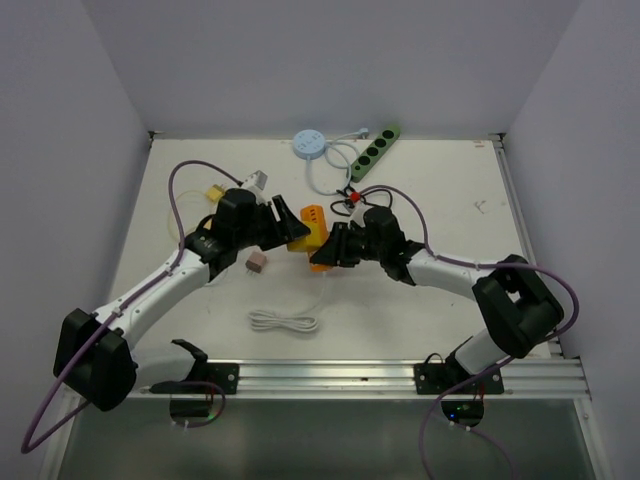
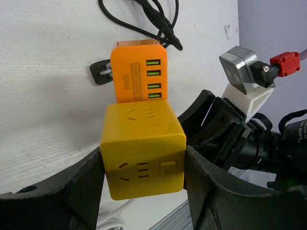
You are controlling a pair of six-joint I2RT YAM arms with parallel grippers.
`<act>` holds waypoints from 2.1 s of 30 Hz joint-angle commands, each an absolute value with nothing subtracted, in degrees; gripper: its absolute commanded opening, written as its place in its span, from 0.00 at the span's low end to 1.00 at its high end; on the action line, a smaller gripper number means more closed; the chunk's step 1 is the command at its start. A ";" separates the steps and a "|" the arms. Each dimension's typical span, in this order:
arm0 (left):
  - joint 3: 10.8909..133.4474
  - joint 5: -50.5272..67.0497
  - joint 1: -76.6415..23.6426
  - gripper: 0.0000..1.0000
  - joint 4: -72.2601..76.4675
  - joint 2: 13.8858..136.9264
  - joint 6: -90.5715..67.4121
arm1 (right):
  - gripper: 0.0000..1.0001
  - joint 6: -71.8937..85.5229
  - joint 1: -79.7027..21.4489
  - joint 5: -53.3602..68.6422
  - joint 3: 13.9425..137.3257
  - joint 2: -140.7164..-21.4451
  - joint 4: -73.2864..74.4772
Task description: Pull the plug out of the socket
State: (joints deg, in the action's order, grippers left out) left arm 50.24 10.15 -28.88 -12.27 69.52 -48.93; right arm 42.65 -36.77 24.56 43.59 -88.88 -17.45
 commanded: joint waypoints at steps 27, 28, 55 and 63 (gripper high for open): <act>54.58 8.71 -34.10 0.99 -2.64 81.03 -45.53 | 0.00 42.54 -34.72 18.90 51.94 -88.33 -4.40; 54.67 8.35 -34.62 0.99 -2.55 81.99 -45.53 | 0.00 42.37 -34.89 18.72 52.03 -88.16 -4.13; 55.28 8.44 -25.14 0.00 -8.61 68.47 -44.92 | 0.00 39.20 -25.23 11.69 35.94 -85.52 -0.88; 58.80 5.01 -23.03 0.00 -13.53 67.41 -38.85 | 0.00 35.60 -25.22 15.55 46.05 -80.78 3.42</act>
